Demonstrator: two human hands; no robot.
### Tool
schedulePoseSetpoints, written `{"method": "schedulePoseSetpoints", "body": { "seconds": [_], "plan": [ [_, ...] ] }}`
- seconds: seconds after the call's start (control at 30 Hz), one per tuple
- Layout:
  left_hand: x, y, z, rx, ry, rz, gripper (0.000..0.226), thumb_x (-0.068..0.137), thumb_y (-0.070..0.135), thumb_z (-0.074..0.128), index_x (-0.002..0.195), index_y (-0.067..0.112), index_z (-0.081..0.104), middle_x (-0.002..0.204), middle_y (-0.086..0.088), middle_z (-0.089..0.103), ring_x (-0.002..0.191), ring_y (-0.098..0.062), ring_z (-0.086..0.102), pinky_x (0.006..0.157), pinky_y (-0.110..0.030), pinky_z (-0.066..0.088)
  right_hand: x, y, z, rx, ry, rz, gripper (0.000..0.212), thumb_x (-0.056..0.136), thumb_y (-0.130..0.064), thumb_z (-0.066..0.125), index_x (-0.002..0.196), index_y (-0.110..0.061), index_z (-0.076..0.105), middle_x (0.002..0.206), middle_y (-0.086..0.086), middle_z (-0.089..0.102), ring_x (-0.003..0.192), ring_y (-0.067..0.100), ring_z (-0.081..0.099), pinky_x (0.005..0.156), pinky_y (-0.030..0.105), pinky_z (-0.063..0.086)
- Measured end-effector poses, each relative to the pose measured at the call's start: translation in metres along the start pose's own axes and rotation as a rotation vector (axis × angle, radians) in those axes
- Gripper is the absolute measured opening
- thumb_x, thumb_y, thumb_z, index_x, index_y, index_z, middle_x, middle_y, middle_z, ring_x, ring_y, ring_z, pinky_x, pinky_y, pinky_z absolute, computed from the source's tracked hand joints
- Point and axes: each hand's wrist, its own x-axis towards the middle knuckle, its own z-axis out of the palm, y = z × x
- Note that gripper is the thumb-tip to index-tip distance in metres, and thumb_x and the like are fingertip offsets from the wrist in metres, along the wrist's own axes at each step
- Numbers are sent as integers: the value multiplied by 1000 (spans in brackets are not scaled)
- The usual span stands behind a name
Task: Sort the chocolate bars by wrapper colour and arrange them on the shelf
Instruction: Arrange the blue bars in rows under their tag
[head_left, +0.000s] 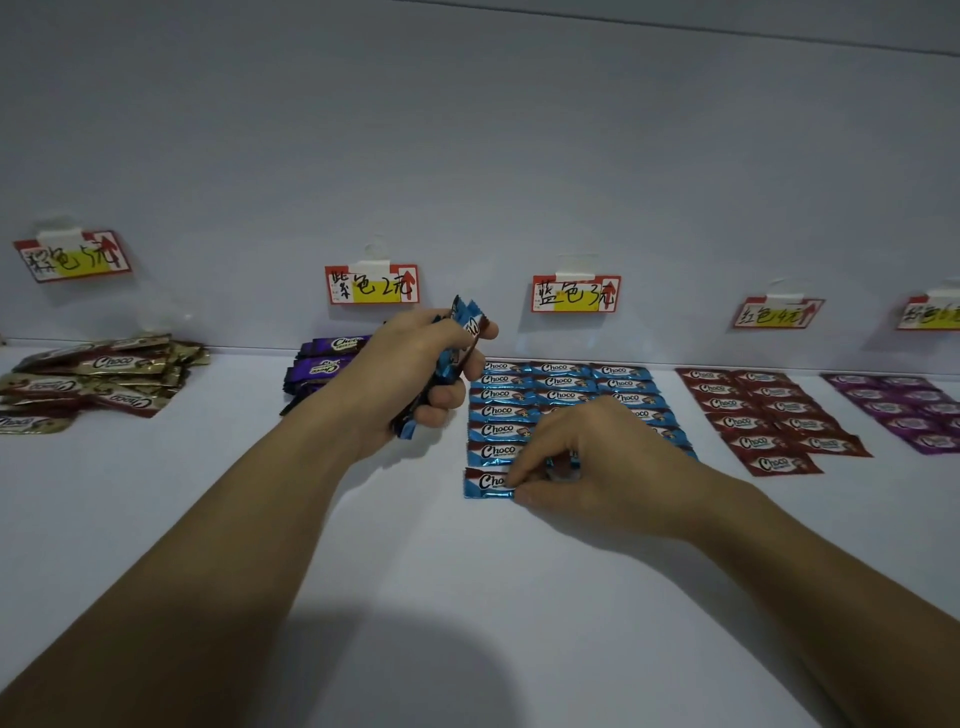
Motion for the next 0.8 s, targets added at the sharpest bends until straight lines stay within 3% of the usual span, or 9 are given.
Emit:
{"method": "schedulePoseSetpoints", "body": {
  "seconds": [0.33,0.43,0.53,0.67,0.8],
  "plan": [
    [-5,1,3,177,-13,61,17,105,26,50,118,19,57,99,-9,76,52,-10,43,42,-20,34,1,5,0,-38,28,-5,15,86,-33,76,100,-32,80,98,-23,73,85,-11,62,75,12,50],
    [-4,0,2,226,-24,69,18,104,29,51,117,19,58,98,-10,76,52,-10,44,43,-21,33,2,6,1,-52,29,-4,16,86,-34,76,101,-32,80,96,-25,69,82,-14,58,71,7,42],
    [-2,-3,0,245,-8,66,21,101,32,57,114,17,62,89,-7,73,53,-9,46,43,-21,35,1,6,2,-55,29,0,16,86,-35,76,101,-32,80,99,-24,71,84,-14,59,71,7,44],
    [-1,-6,-1,299,4,80,21,96,36,63,108,19,66,70,4,66,54,-8,46,44,-23,36,1,7,-1,44,56,31,11,87,-33,76,96,-28,80,96,-21,74,90,-7,65,75,15,55],
    [-2,-6,0,352,2,106,23,89,40,68,104,22,69,67,4,65,53,-7,46,44,-22,36,2,5,-14,422,324,152,6,93,-21,69,94,-16,73,82,-4,75,78,8,71,67,33,61]
  ]
}}
